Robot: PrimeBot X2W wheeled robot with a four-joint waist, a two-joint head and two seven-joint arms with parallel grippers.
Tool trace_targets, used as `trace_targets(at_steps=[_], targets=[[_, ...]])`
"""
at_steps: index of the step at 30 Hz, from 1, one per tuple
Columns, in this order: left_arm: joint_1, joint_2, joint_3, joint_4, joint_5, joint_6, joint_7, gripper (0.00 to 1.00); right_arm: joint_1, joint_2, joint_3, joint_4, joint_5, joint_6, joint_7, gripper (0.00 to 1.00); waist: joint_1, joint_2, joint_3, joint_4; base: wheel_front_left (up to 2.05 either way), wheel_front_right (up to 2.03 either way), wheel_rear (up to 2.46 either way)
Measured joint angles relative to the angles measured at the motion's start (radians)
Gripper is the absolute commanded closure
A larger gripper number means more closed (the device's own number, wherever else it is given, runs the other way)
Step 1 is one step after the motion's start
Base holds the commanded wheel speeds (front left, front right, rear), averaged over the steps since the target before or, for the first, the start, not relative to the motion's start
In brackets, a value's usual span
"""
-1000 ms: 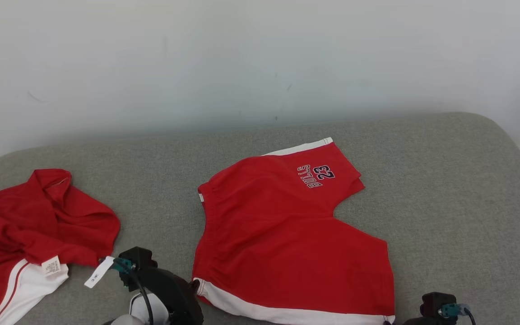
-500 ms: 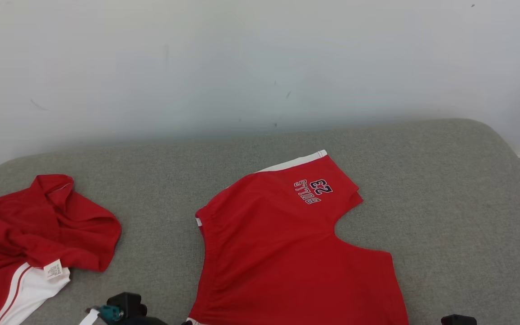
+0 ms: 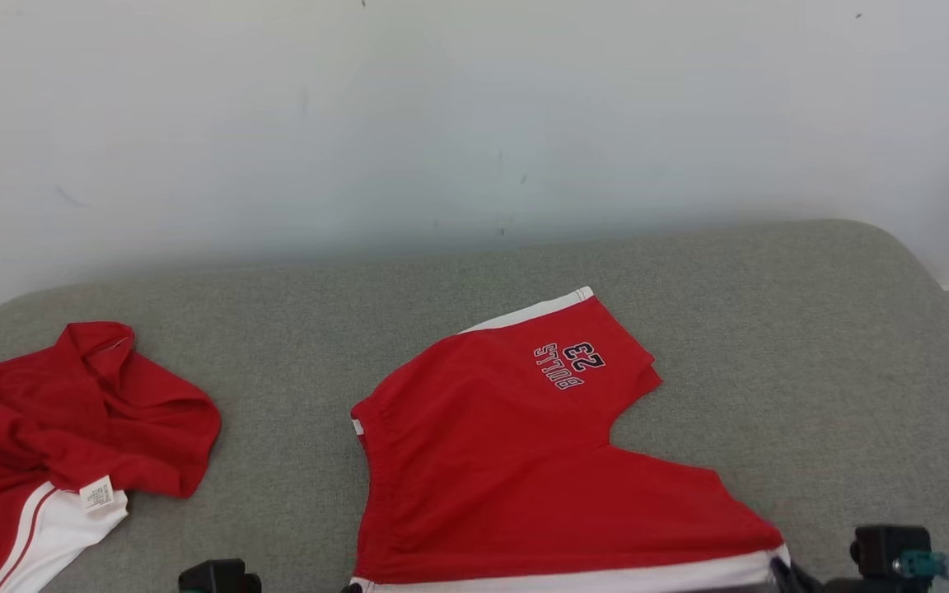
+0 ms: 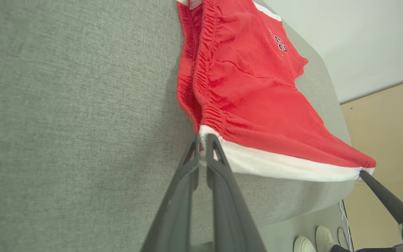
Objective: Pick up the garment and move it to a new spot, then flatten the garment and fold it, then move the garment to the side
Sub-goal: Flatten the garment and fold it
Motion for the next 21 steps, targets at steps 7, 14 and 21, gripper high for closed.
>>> trace_targets(at_steps=[7, 14, 21], targets=[[-0.101, -0.032, 0.020, -0.020, 0.059, 0.000, -0.007, 1.00, -0.198, -0.045, 0.008, -0.064, -0.026, 0.000, 0.066, 1.00, 0.0002, 0.0001, 0.030, 0.010, 0.00, 0.00, 0.00], [-0.210, -0.049, 0.034, -0.013, 0.075, 0.000, -0.008, 1.00, -0.393, -0.063, 0.010, -0.037, -0.040, 0.000, 0.108, 1.00, 0.0002, 0.0001, 0.064, 0.041, 0.00, 0.00, 0.00], [-0.329, -0.062, 0.023, 0.044, 0.098, 0.000, -0.001, 1.00, -0.524, -0.091, 0.034, 0.064, -0.074, 0.001, 0.151, 1.00, 0.0003, 0.0001, 0.116, 0.070, 0.00, 0.00, 0.00]])
